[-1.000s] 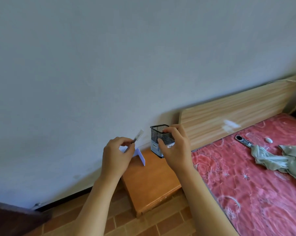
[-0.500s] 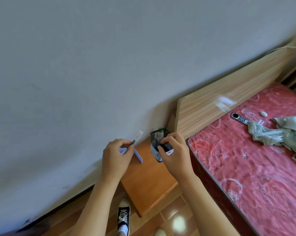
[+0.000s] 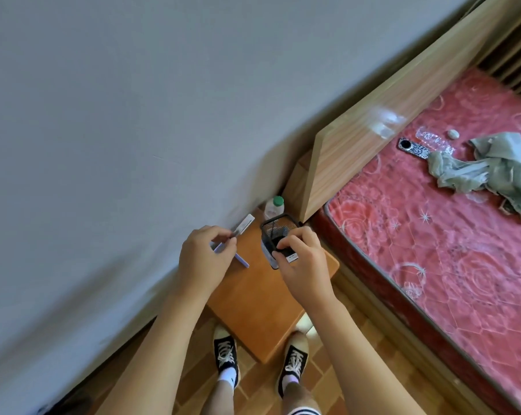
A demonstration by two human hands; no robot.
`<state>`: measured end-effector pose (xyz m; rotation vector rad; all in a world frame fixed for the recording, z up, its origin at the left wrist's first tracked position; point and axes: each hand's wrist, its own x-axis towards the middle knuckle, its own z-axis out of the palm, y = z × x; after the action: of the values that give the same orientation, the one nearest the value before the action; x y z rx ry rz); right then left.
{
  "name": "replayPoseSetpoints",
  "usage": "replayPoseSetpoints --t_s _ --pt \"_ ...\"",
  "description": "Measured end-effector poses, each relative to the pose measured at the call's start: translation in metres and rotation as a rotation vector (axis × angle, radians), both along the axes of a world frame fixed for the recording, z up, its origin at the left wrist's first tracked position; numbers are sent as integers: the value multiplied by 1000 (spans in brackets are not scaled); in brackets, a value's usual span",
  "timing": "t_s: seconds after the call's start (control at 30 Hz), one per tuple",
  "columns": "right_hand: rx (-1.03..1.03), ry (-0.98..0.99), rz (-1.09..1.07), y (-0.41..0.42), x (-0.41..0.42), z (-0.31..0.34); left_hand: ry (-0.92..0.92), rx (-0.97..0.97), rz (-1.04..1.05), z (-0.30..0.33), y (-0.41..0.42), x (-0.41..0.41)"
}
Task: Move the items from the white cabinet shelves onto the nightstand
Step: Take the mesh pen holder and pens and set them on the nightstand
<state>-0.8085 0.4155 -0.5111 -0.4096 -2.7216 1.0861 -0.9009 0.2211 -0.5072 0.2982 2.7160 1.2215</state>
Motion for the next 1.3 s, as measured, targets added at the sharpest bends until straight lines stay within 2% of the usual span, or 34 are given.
replayPoseSetpoints --t_s 0.13,0.33,0.57,0.93,1.1,1.3 --pt "10 -61 23 4 -6 -37 -70 -26 -42 -34 4 0" --pt "6 -102 80 12 -14 -80 -113 -39 -10 -66 8 10" --pt "31 -119 161 15 -16 -142 -169 -67 56 -137 10 19" --pt "69 -33 167 27 -25 -262 -11 -134 59 -225 19 9" --pt "79 71 190 29 -33 -304 173 -201 -59 -255 22 3" --pt "71 116 196 32 -38 -336 312 -228 -93 -279 19 -3"
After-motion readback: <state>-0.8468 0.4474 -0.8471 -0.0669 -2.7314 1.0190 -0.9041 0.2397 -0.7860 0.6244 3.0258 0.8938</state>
